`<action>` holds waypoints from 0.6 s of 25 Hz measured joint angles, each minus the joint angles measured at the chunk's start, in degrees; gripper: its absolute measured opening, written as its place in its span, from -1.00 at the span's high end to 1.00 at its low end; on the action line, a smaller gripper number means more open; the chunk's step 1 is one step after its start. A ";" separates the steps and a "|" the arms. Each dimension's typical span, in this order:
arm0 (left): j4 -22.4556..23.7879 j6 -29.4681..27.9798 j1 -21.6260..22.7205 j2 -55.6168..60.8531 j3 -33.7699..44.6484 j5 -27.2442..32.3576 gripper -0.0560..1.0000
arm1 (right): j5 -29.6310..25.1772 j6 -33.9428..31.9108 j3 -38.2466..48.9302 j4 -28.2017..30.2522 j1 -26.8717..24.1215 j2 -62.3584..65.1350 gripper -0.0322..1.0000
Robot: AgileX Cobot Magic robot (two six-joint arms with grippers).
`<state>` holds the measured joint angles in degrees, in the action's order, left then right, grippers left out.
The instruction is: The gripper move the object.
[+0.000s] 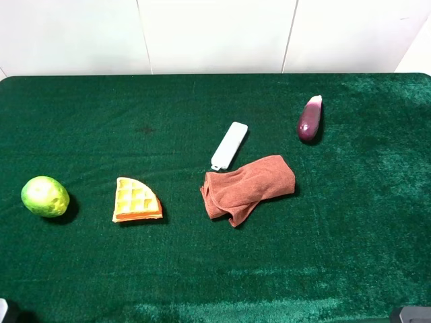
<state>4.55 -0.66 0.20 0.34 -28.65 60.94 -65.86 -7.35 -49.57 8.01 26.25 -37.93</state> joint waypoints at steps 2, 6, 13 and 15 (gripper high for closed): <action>0.00 0.00 0.00 0.00 0.00 0.00 -0.94 | 3.25 0.00 3.09 0.00 -5.05 3.82 -0.41; 0.00 0.00 0.00 0.00 0.00 0.00 -0.94 | 7.55 0.00 9.32 0.00 -14.26 12.83 -0.41; 0.00 0.00 0.00 0.00 0.00 0.00 -0.94 | 7.73 -0.05 17.65 -1.19 -24.22 28.55 -0.41; 0.00 0.00 0.00 0.00 0.00 0.00 -0.94 | 7.48 -0.05 19.67 -2.49 -25.16 32.56 -0.41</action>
<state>4.55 -0.66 0.20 0.34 -28.65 60.94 -58.37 -7.39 -29.90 5.53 1.09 -5.37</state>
